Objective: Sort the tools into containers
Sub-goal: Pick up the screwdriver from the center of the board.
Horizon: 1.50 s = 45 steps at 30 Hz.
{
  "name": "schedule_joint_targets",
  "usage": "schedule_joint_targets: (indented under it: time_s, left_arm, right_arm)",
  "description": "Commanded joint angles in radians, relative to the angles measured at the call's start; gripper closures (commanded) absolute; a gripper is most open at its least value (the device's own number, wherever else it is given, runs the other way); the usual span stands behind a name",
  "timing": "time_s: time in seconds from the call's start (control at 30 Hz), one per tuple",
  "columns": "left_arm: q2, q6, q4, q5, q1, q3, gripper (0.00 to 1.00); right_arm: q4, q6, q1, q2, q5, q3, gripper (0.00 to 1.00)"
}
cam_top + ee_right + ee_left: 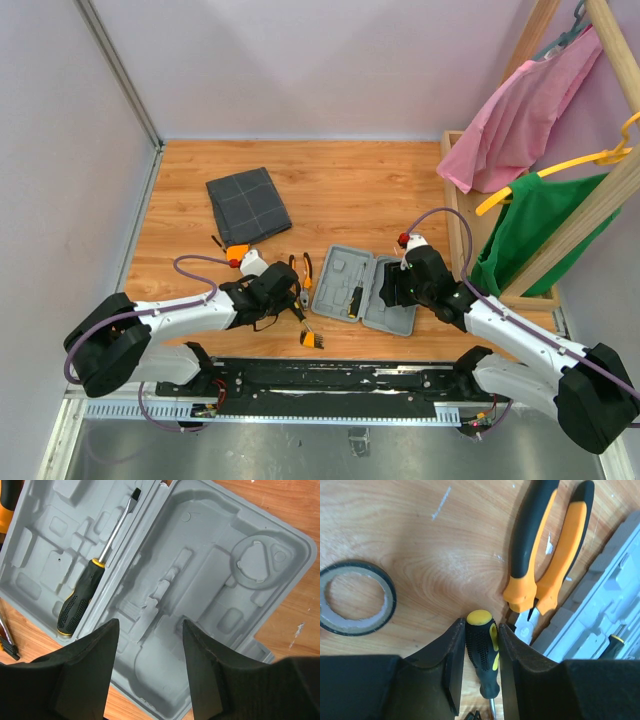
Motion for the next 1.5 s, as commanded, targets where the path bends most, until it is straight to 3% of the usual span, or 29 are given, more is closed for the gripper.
schedule_joint_targets:
  time_s: [0.0,0.4,0.6,0.73,1.07,1.27,1.47]
  left_arm:
    - [-0.014,0.054,-0.051,-0.037,0.054,-0.031,0.75]
    - [-0.093,0.206,-0.043,-0.037,0.219,-0.005,0.82]
    - [-0.122,0.323,-0.006,-0.028,0.285,0.04,0.93]
    - [-0.142,0.411,0.035,-0.015,0.289,0.076,0.99]
    - [-0.258,0.581,0.05,-0.012,0.289,0.149,0.99]
    - [-0.3,0.733,0.082,0.118,0.289,0.197,1.0]
    - [-0.29,0.818,0.103,0.322,0.288,0.261,0.99]
  right_arm:
    - [-0.01,0.005,-0.026,-0.008,0.019,-0.012,0.45]
    - [-0.019,0.004,-0.027,-0.008,0.019,-0.003,0.44]
    - [-0.036,0.004,-0.026,-0.022,0.03,0.007,0.44]
    - [-0.06,-0.001,-0.027,-0.057,0.057,0.017,0.44]
    - [-0.094,-0.025,-0.027,-0.15,0.093,0.04,0.43]
    - [-0.045,-0.085,-0.027,-0.22,0.013,0.027,0.37]
    - [0.096,-0.132,-0.027,-0.256,-0.204,0.039,0.29]
